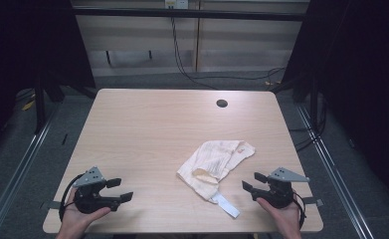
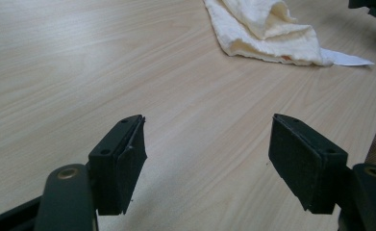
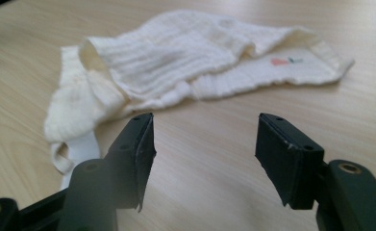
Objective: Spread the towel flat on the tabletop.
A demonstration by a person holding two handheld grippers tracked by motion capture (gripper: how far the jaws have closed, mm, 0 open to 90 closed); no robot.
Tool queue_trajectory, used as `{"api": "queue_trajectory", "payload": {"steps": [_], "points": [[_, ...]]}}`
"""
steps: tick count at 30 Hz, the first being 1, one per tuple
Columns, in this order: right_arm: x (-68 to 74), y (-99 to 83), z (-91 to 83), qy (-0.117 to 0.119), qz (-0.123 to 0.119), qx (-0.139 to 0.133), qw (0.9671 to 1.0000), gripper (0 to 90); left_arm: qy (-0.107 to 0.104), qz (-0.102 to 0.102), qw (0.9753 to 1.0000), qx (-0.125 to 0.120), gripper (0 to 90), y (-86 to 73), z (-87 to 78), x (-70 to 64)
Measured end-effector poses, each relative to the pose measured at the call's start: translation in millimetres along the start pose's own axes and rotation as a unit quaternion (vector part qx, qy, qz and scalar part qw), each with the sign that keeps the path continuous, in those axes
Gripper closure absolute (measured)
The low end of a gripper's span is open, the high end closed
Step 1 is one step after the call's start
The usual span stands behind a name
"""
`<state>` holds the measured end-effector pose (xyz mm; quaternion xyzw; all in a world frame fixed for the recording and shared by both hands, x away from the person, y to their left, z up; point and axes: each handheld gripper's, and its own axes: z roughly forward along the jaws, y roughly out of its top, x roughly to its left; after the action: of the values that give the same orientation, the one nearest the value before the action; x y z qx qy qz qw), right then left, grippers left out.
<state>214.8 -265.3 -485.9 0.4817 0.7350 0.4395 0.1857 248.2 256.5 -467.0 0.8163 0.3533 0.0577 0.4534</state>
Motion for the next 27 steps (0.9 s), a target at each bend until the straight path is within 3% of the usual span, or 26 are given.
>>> {"api": "queue_trajectory", "payload": {"steps": [1,4,6,10,17,19,21,24,27], "points": [[-0.7,-0.4,0.3,0.004,0.001,0.006,1.0,40.6,-0.011,-0.008,0.9999,0.006,28.7,-0.8,3.5,1.3],[-2.8,-0.8,1.8,0.015,0.013,0.015,0.9997,42.9,-0.009,-0.008,0.9998,0.013,31.8,0.1,6.8,0.9],[-3.2,-0.7,1.9,0.024,0.016,0.015,0.9995,44.7,-0.022,-0.013,0.9997,-0.001,32.2,2.4,5.4,1.3],[-1.5,-1.5,4.6,0.044,0.022,0.028,0.9984,41.2,-0.017,-0.011,0.9997,0.01,29.5,1.7,6.4,1.2],[13.2,0.4,5.4,0.07,0.005,0.036,0.9969,39.1,-0.003,-0.013,0.9999,0.005,27.2,0.8,4.6,0.7],[16.4,3.9,6.4,0.076,0.0,0.038,0.9964,37.5,-0.004,-0.011,0.9999,0.004,27.3,1.6,4.0,-0.1],[18.3,10.8,7.1,0.102,0.012,0.037,0.994,34.2,-0.011,-0.01,0.9999,0.001,27.3,2.0,4.6,-1.1],[24.2,22.9,5.5,0.105,0.0,0.022,0.9942,34.3,-0.021,-0.009,0.9997,-0.001,28.3,2.0,4.8,-3.0],[25.5,28.6,6.6,0.106,-0.011,0.024,0.9941,35.1,-0.023,-0.007,0.9997,0.0,28.9,1.6,3.9,-4.7]]}}
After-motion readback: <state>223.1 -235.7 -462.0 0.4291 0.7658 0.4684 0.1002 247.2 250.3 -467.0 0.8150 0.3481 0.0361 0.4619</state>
